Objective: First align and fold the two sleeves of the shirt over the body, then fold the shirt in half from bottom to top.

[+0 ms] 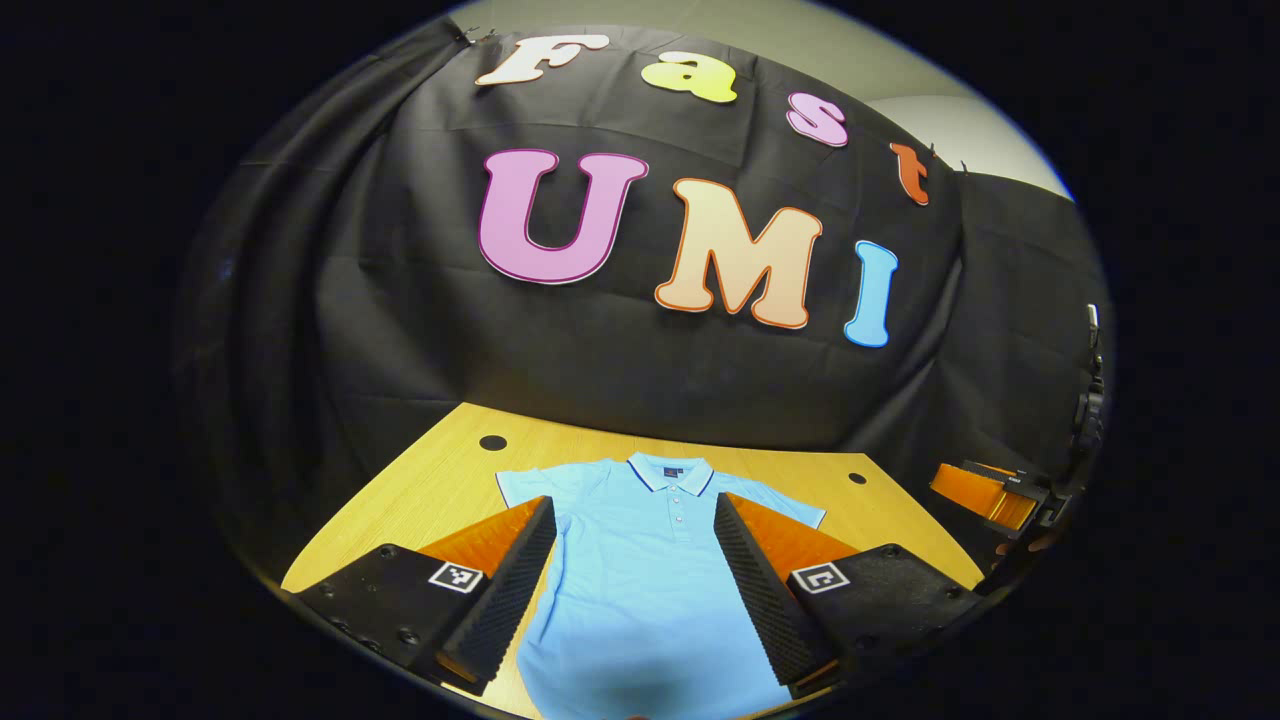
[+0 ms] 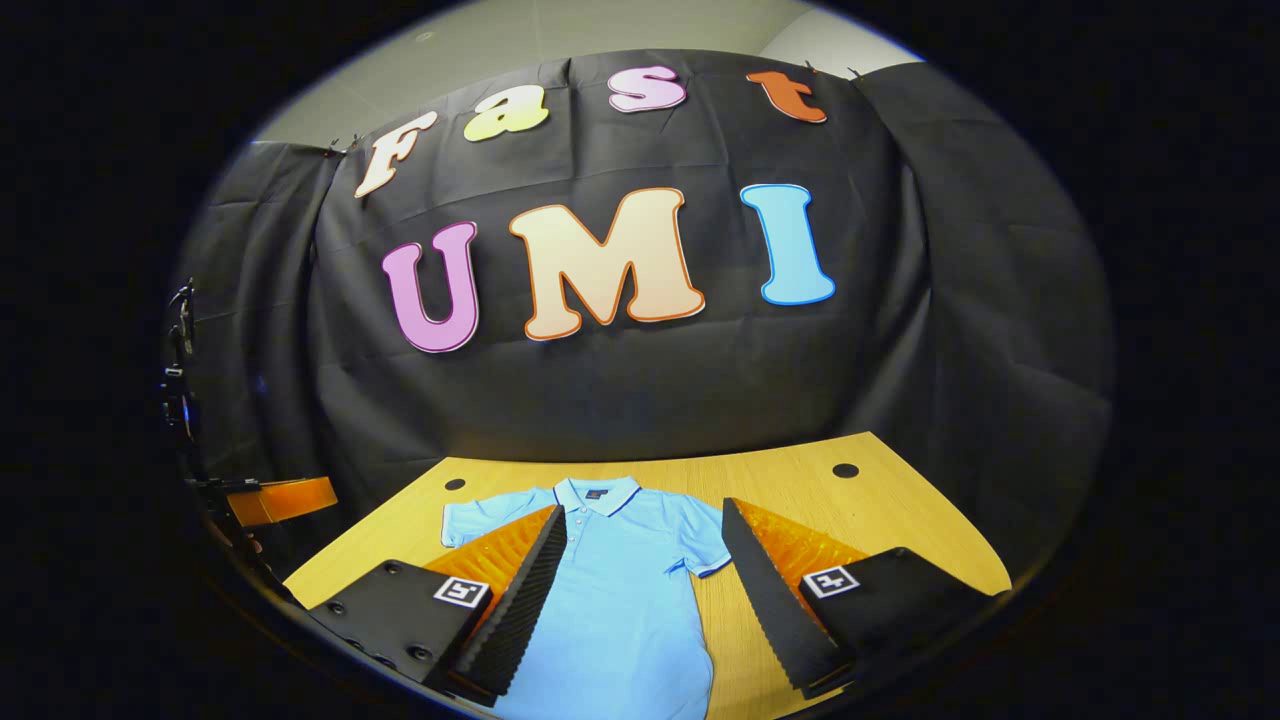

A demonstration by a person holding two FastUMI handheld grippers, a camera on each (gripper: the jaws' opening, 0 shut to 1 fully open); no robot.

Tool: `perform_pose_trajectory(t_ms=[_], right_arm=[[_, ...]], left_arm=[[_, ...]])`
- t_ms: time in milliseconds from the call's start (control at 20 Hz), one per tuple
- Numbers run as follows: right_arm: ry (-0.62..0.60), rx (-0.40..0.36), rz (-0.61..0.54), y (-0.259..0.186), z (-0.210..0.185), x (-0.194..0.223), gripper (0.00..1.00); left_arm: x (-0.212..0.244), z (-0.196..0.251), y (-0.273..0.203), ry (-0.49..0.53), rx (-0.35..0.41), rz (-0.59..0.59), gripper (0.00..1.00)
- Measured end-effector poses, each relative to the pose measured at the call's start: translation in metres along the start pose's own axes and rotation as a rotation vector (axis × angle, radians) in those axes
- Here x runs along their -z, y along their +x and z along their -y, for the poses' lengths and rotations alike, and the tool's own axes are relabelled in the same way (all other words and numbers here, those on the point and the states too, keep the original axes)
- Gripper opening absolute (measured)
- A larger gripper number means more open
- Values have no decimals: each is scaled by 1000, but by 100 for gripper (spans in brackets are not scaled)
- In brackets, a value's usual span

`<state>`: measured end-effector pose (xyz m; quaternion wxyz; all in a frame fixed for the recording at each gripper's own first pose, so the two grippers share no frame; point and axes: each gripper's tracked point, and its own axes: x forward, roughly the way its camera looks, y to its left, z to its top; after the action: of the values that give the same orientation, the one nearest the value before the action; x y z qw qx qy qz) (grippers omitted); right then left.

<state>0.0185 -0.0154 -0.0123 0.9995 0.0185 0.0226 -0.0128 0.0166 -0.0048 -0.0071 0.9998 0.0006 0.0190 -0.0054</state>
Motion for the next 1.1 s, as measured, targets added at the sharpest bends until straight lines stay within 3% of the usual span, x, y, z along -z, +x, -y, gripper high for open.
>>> perform_pose_trajectory(t_ms=[100,150,350,500,550,600,650,750,1050,1100], right_arm=[[-5,7,-7,4,4,1,93],[-7,9,-16,7,5,4,98],[-6,13,-59,28,15,11,98],[-22,31,-83,60,33,15,98],[-23,37,-97,74,40,18,93],[-20,42,-113,88,47,20,98],[-22,47,-126,105,55,25,94],[-43,55,-146,136,69,32,98],[-63,90,-302,223,113,106,94],[-55,94,-334,234,120,123,98]], left_arm=[[5,0,2,1,-4,-16,95],[7,-3,2,-1,-8,-20,95],[14,-7,3,-22,-21,-38,96],[15,-16,2,-17,-49,-47,96],[17,-19,1,-20,-59,-51,95],[19,-22,2,-28,-70,-55,95],[23,-24,2,-44,-77,-63,96],[32,-26,4,-71,-89,-84,96],[44,-32,13,-92,-155,-113,96],[45,-32,16,-97,-158,-116,96]])
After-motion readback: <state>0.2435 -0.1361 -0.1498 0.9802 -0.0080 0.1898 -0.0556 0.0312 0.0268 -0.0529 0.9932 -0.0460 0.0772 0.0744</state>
